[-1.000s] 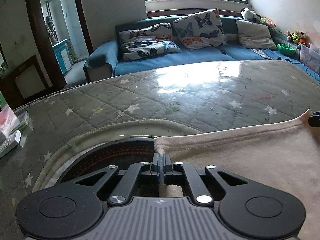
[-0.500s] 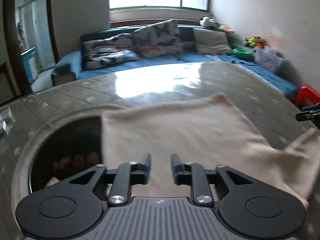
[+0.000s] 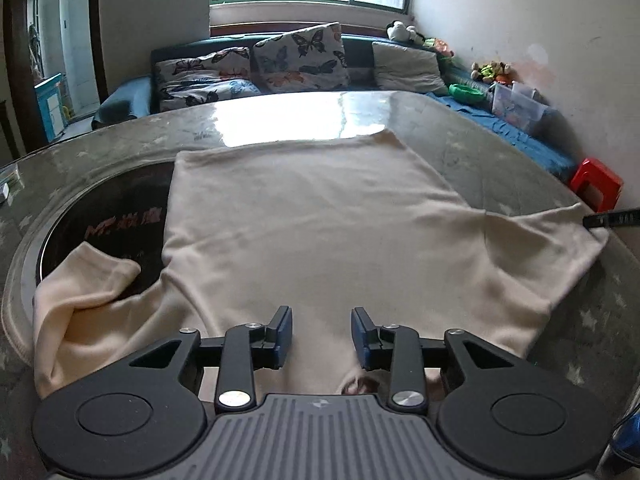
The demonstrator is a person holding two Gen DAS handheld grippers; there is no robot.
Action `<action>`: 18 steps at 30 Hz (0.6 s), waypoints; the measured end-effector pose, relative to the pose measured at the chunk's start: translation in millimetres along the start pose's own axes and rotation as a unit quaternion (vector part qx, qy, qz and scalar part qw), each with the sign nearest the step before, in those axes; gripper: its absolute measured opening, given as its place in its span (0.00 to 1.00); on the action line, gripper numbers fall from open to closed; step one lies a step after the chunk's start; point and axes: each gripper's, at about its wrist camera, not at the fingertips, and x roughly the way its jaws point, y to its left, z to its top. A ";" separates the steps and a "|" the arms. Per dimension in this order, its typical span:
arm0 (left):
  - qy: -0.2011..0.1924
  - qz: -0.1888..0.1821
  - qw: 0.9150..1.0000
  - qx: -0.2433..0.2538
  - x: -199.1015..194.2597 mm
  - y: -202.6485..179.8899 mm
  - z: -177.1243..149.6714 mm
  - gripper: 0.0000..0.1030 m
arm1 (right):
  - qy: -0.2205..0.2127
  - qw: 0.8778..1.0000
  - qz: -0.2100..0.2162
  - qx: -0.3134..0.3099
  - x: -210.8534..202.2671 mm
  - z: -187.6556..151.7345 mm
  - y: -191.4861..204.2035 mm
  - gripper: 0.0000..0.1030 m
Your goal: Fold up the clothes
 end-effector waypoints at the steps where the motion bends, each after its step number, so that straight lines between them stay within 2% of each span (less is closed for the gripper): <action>1: 0.000 0.002 1.000 -0.002 -0.4 -0.5 -1.5 0.37 | -0.002 1.000 0.003 0.004 2.5 0.1 -1.4 0.35; 3: -0.003 0.009 1.000 -0.003 -1.6 -1.4 -3.7 0.39 | -0.005 1.000 0.010 0.010 7.0 0.3 -1.5 0.31; 5: -0.004 0.013 1.000 -0.001 -2.1 -2.7 -5.0 0.41 | -0.008 1.000 0.017 0.011 9.0 1.1 -0.4 0.14; 6: -0.004 0.015 1.000 0.002 -2.4 -3.5 -5.7 0.41 | -0.008 1.000 0.017 0.009 9.2 2.4 1.6 0.13; 10: -0.007 0.020 1.000 0.016 -2.9 -6.8 -8.6 0.45 | -0.018 0.999 -0.022 -0.025 9.3 8.0 10.1 0.03; 13: -0.008 0.020 1.000 0.020 -3.6 -7.5 -10.2 0.47 | -0.023 0.999 -0.023 -0.009 3.5 5.0 4.0 0.04; 14: -0.007 0.020 1.000 0.021 -3.9 -7.7 -10.2 0.47 | -0.024 0.999 -0.021 -0.003 1.0 3.6 1.7 0.11; 15: -0.007 0.020 1.000 0.022 -4.2 -7.7 -10.1 0.47 | -0.025 0.999 -0.019 0.003 -1.5 2.2 -0.7 0.14; 17: -0.007 0.019 1.000 0.021 -3.7 -7.6 -10.1 0.48 | -0.028 0.999 -0.016 0.016 -6.5 -0.6 -5.5 0.30; 18: -0.007 0.019 1.000 0.021 -3.5 -7.9 -9.8 0.49 | -0.030 0.999 -0.015 0.023 -9.0 -2.1 -7.9 0.30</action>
